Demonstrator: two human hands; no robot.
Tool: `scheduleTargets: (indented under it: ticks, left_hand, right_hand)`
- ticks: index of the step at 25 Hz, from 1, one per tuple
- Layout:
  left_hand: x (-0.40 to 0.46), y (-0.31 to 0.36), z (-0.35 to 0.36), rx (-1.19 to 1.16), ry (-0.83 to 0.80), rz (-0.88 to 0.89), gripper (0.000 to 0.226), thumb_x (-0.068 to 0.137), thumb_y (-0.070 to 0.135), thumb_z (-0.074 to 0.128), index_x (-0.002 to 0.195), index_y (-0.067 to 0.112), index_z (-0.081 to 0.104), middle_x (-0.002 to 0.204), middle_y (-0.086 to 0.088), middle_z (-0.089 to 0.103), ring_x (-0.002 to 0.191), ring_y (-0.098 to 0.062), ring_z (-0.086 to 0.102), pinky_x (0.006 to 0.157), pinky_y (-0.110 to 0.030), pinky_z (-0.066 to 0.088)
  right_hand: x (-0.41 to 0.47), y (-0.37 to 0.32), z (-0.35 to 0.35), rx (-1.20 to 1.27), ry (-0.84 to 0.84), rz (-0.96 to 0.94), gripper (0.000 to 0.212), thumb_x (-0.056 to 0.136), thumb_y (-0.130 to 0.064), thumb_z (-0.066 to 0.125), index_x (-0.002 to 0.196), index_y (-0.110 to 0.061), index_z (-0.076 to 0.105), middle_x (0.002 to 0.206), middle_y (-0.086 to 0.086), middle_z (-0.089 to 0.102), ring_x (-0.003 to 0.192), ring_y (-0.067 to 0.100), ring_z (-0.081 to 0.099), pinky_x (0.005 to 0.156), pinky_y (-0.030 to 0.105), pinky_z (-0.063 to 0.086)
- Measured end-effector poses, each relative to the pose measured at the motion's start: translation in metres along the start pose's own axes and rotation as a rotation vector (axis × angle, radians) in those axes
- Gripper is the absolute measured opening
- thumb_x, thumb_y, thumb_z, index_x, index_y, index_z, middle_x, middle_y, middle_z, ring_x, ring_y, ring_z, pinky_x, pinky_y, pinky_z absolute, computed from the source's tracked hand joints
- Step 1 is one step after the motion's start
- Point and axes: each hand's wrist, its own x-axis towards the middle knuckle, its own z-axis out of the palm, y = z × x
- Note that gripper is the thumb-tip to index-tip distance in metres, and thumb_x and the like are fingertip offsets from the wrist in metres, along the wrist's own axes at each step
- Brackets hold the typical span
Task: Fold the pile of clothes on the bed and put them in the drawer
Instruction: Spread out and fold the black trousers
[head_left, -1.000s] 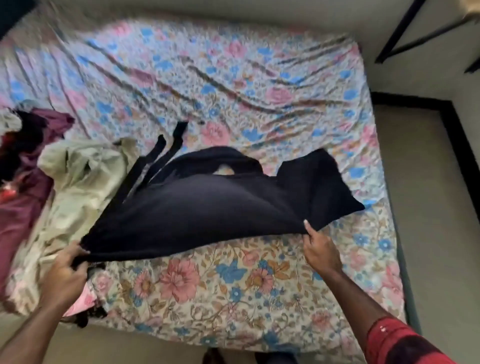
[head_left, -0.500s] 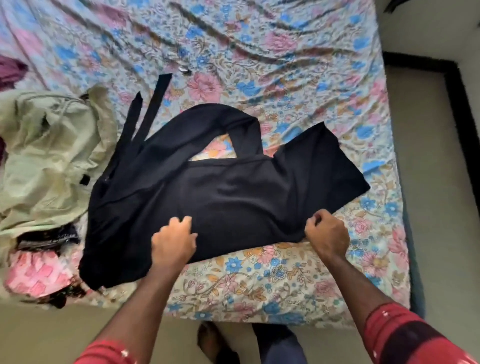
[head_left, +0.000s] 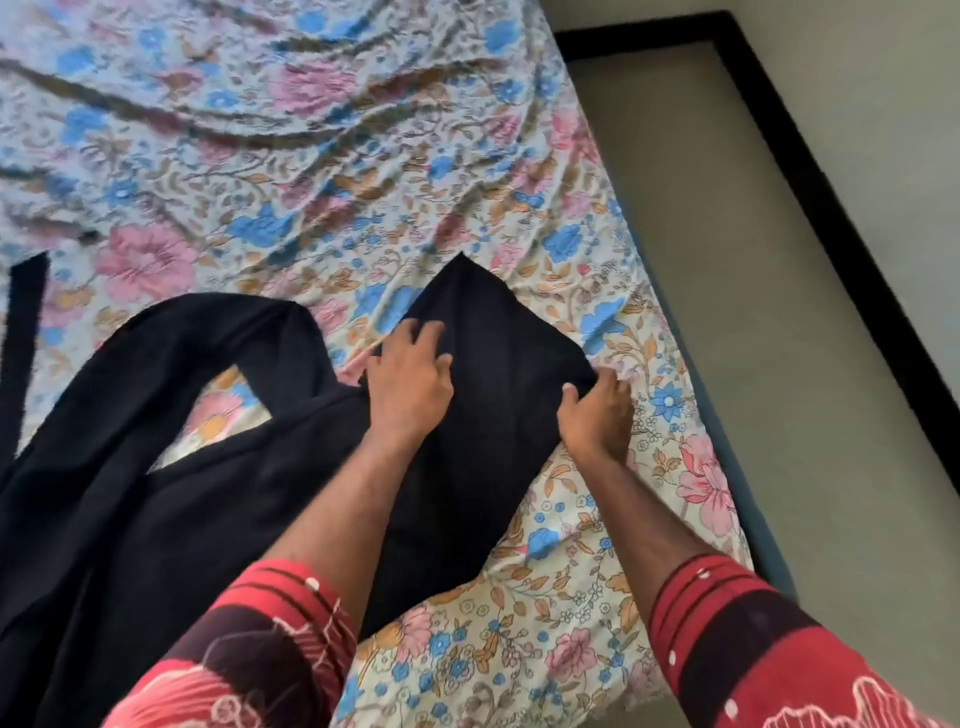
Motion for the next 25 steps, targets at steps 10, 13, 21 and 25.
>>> scheduleTargets:
  ticks: [10,13,21,25]
  left_hand:
    - [0.099,0.077,0.045,0.035,-0.091,-0.195,0.015,0.099,0.022,0.059,0.109,0.013,0.065,0.110,-0.010,0.069,0.110,-0.035,0.062,0.102,-0.053,0.036]
    - [0.104,0.113,0.058,-0.091,-0.071,-0.111,0.006,0.101,0.021,0.055,0.099,0.016,0.059,0.100,-0.004,0.065,0.097,-0.031,0.062,0.100,-0.055,0.040]
    - [0.084,0.125,0.058,-0.272,-0.134,-0.004,0.024,0.097,0.029,0.064,0.118,0.021,0.057,0.086,0.006,0.063,0.090,-0.020,0.062,0.100,-0.052,0.041]
    - [0.058,0.055,0.003,-0.354,-0.018,-0.104,0.015,0.095,0.031,0.065,0.101,0.017,0.062,0.082,0.008,0.060,0.084,-0.021,0.064,0.086,-0.042,0.049]
  right_hand:
    - [0.030,0.067,-0.049,0.201,0.086,0.137,0.010,0.100,-0.016,0.065,0.108,-0.011,0.064,0.093,0.006,0.070,0.079,0.021,0.063,0.054,0.014,0.035]
    - [0.046,0.085,-0.063,0.180,0.138,0.197,0.011,0.097,-0.012,0.067,0.107,-0.009,0.065,0.096,0.010,0.072,0.082,0.027,0.065,0.066,0.023,0.042]
    - [0.046,0.056,-0.063,-0.157,0.212,-0.080,0.042,0.078,-0.015,0.081,0.114,-0.014,0.060,0.121,0.011,0.053,0.114,0.036,0.051,0.081,0.045,0.043]
    - [0.019,-0.044,-0.021,-0.160,0.063,-0.323,0.037,0.079,-0.019,0.078,0.112,-0.021,0.060,0.123,0.003,0.053,0.118,0.030,0.049,0.084,0.051,0.043]
